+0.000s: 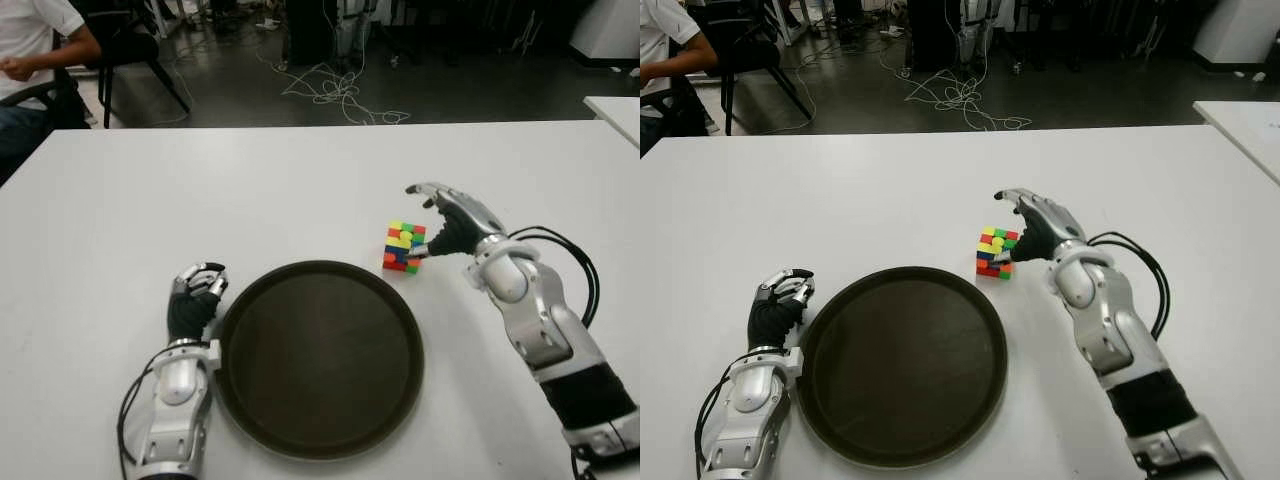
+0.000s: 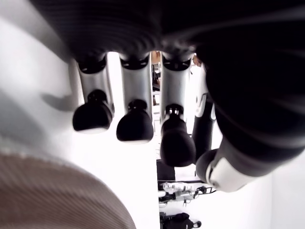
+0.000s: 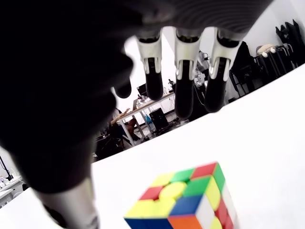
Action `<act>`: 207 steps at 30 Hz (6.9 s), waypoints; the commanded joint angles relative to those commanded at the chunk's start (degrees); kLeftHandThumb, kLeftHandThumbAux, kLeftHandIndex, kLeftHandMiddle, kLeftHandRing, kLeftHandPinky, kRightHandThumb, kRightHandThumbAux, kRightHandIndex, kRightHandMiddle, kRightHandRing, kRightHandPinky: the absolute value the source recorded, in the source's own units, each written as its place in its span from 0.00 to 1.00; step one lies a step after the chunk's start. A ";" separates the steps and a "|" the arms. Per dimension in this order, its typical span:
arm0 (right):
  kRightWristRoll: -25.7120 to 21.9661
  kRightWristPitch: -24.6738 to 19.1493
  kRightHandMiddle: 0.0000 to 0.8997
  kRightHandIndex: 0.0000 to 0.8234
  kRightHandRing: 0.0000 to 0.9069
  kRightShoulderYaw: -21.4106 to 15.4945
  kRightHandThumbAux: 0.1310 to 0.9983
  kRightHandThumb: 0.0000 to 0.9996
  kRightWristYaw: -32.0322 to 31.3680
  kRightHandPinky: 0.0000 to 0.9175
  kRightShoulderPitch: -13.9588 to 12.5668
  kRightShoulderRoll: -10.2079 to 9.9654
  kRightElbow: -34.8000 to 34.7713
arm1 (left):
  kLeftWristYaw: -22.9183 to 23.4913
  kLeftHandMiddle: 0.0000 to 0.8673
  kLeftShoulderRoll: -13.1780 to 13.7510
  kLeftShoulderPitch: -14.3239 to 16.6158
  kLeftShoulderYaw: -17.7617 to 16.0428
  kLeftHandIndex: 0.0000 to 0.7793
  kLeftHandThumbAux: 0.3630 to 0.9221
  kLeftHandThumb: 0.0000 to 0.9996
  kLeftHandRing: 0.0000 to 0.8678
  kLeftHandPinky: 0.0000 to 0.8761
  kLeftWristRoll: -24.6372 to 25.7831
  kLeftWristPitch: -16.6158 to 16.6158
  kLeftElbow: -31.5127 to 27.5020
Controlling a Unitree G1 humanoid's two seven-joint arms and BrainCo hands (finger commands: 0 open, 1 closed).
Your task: Pick up the Rubik's Cube and put it in the plate
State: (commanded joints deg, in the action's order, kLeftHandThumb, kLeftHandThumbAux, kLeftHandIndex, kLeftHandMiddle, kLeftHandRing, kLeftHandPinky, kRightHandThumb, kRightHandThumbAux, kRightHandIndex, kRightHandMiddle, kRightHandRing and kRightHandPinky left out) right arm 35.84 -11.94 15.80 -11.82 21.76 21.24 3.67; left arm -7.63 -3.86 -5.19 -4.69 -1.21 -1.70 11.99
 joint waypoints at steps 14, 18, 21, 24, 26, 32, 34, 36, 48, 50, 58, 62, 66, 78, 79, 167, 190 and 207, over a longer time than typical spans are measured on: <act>1.03 2.45 0.25 0.31 0.25 1.65 0.91 0.00 0.15 0.28 2.69 0.49 4.11 | 0.57 0.93 0.55 0.47 0.08 0.57 0.61 0.71 0.95 0.92 0.06 -0.27 1.05; 1.22 2.61 0.25 0.30 0.26 2.00 0.92 0.00 -0.03 0.27 3.20 0.49 4.70 | 0.35 0.93 0.61 0.53 0.09 0.57 0.61 0.71 0.95 0.92 -0.03 -0.39 1.21; 1.17 2.56 0.25 0.31 0.26 2.24 0.93 0.00 -0.42 0.27 3.72 0.49 5.32 | 0.40 0.93 0.74 0.64 0.05 0.57 0.61 0.71 0.95 0.93 -0.01 -0.87 1.61; 1.30 2.77 0.27 0.35 0.27 2.52 0.96 0.00 -0.63 0.30 4.14 0.66 6.03 | 0.69 0.93 0.87 0.50 0.13 0.57 0.61 0.71 0.95 0.93 0.08 -1.61 1.91; 1.40 3.06 0.28 0.35 0.28 2.64 0.95 0.00 -0.53 0.31 4.36 0.72 6.47 | 0.88 0.93 0.93 0.43 0.16 0.57 0.61 0.71 0.95 0.92 0.21 -1.83 1.98; 1.97 3.86 0.28 0.35 0.28 3.19 0.94 0.00 -0.66 0.29 5.20 1.06 7.73 | 0.71 0.93 0.60 0.16 0.19 0.57 0.61 0.71 0.95 0.92 0.37 -1.37 1.14; 2.09 4.02 0.29 0.37 0.28 3.35 0.95 0.00 -0.78 0.30 5.45 1.13 8.11 | 0.55 0.93 0.54 0.18 0.15 0.57 0.61 0.71 0.95 0.93 0.35 -1.33 1.13; 2.22 3.97 0.30 0.38 0.29 3.59 0.95 0.00 -0.97 0.32 5.82 1.11 8.62 | 0.38 0.94 0.46 0.19 0.11 0.57 0.61 0.71 0.95 0.93 0.30 -1.38 1.15; 2.61 4.48 0.37 0.45 0.34 4.96 0.97 0.08 -1.04 0.32 7.83 1.12 12.09 | 0.81 0.93 0.24 -0.08 0.17 0.57 0.61 0.71 0.95 0.93 0.67 -1.80 0.98; 2.59 4.88 0.37 0.44 0.34 5.11 0.97 0.09 -0.90 0.32 8.06 1.11 12.65 | 0.79 0.94 0.20 -0.11 0.15 0.57 0.61 0.71 0.95 0.93 0.73 -1.89 0.97; 2.61 7.59 0.36 0.40 0.36 6.12 0.98 0.10 -0.46 0.36 9.80 1.11 16.93 | 0.23 0.93 0.18 0.02 0.08 0.57 0.61 0.71 0.95 0.94 0.24 -2.00 1.20; 2.39 8.91 0.35 0.39 0.35 6.61 0.98 0.09 -0.83 0.36 10.73 1.18 18.96 | 0.48 0.93 0.53 0.17 0.30 0.57 0.61 0.71 0.95 0.93 -0.17 -2.69 1.71; 2.29 9.93 0.33 0.37 0.34 6.90 0.99 0.05 -0.70 0.35 11.40 1.09 20.76 | 0.64 0.93 0.74 0.20 0.48 0.57 0.61 0.71 0.95 0.92 -0.41 -2.97 1.89; 2.56 11.44 0.32 0.42 0.31 8.10 0.99 0.03 -1.62 0.34 13.08 0.97 24.46 | -0.06 0.93 0.71 0.20 0.76 0.57 0.61 0.71 0.95 0.92 -0.78 -1.91 1.41; 2.55 11.68 0.31 0.43 0.30 8.21 0.99 0.05 -1.61 0.34 13.16 0.99 24.65 | -0.07 0.93 0.68 0.18 0.78 0.57 0.61 0.71 0.95 0.92 -0.72 -1.76 1.30; 1.98 10.53 0.00 0.00 0.00 9.16 0.60 0.00 -10.65 0.00 15.27 1.53 25.43 | 0.55 0.94 -0.04 0.13 -0.33 0.57 0.61 0.71 0.96 0.94 1.04 -4.05 2.43; 1.95 16.11 0.00 0.00 0.00 10.00 0.56 0.00 -3.24 0.00 21.31 -1.02 42.60 | 0.72 0.94 0.54 0.13 0.01 0.57 0.61 0.71 0.96 0.93 -0.15 -2.72 2.18; 1.69 17.47 0.00 0.00 0.00 10.87 0.59 0.00 -1.25 0.00 23.73 -2.16 47.48 | 0.41 0.94 -0.36 -0.12 -0.31 0.57 0.61 0.71 0.96 0.93 0.84 -2.30 1.30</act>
State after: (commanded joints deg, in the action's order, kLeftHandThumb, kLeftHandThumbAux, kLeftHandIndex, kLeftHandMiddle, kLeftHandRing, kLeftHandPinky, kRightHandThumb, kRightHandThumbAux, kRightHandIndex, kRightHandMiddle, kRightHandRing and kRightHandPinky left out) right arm 37.53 5.53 26.68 -13.07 45.49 19.08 51.15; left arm -7.22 -4.21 -5.31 -5.00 -0.37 -4.00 13.29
